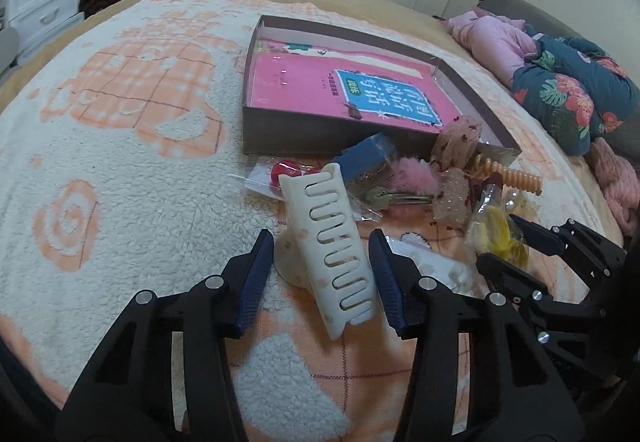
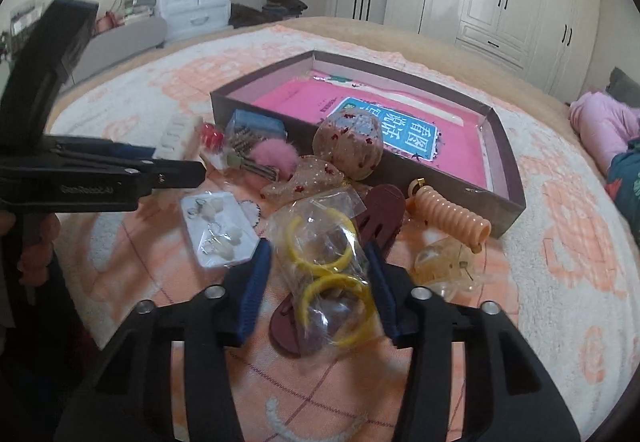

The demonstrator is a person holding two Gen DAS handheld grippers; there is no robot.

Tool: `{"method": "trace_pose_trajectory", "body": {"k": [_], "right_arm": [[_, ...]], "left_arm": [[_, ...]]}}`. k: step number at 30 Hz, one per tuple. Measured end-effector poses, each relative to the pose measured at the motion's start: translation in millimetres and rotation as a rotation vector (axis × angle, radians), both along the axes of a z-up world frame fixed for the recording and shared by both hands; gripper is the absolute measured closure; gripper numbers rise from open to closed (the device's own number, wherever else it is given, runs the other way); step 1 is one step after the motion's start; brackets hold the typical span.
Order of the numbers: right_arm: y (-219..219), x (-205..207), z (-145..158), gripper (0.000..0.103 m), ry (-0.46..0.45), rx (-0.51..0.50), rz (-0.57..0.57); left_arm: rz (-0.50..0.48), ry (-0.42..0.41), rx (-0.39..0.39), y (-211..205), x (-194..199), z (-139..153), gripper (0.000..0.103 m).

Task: Organize jewelry
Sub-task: 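Grasp the white claw clip with the left tool while the right grasps the yellow bangle bag, then place the white claw clip in the box with the left tool while the right places the bangle bag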

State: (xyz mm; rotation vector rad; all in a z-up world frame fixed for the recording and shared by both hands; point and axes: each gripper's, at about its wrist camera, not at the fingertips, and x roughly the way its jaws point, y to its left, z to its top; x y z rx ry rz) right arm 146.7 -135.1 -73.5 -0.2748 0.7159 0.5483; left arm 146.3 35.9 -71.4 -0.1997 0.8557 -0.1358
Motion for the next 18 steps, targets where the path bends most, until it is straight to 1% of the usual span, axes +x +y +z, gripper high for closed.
{"method": "trace_pose_trajectory", "body": {"k": [6,7,8,9,10,11,13,14,16,18], "right_arm": [[-13.6,-6.0,14.1,0.059,-0.012,0.098,-0.016],[-16.3,-6.7,17.3,0.059,-0.019,0.11,-0.018],[-19.5,-7.3,20.9,0.059,-0.029,0.124,-0.022],[-20.5,-7.0,23.4,0.059,-0.037,0.135,-0.026],[-23.9,-6.8,26.6,0.059,-0.044,0.149,-0.032],[-27.4,-6.4,29.6,0.059,-0.051,0.161,-0.04],[-31.4,-5.2,33.8,0.059,-0.064,0.177,-0.054],[-35.4,-3.6,37.2,0.059,-0.072,0.188,-0.064],[-40.9,-0.4,40.3,0.059,-0.076,0.203,-0.081],[-47.6,2.3,41.3,0.059,-0.072,0.223,-0.103]], "left_arm": [[0.018,-0.064,-0.006,5.6,-8.3,16.7,0.064],[0.02,-0.078,-0.001,5.7,-9.6,21.0,0.066],[0.016,-0.092,-0.008,6.1,-10.2,26.2,0.079],[0.02,-0.101,-0.007,6.4,-10.1,29.7,0.087],[0.022,-0.112,-0.01,6.7,-9.9,33.0,0.09],[0.021,-0.12,-0.009,6.9,-7.6,36.2,0.09],[0.026,-0.129,-0.014,8.1,-5.2,39.0,0.096],[0.022,-0.133,-0.02,8.3,-3.5,40.6,0.096],[0.027,-0.138,-0.001,8.6,-0.6,42.7,0.096],[0.026,-0.121,-0.003,12.9,-0.9,39.9,0.096]]}}
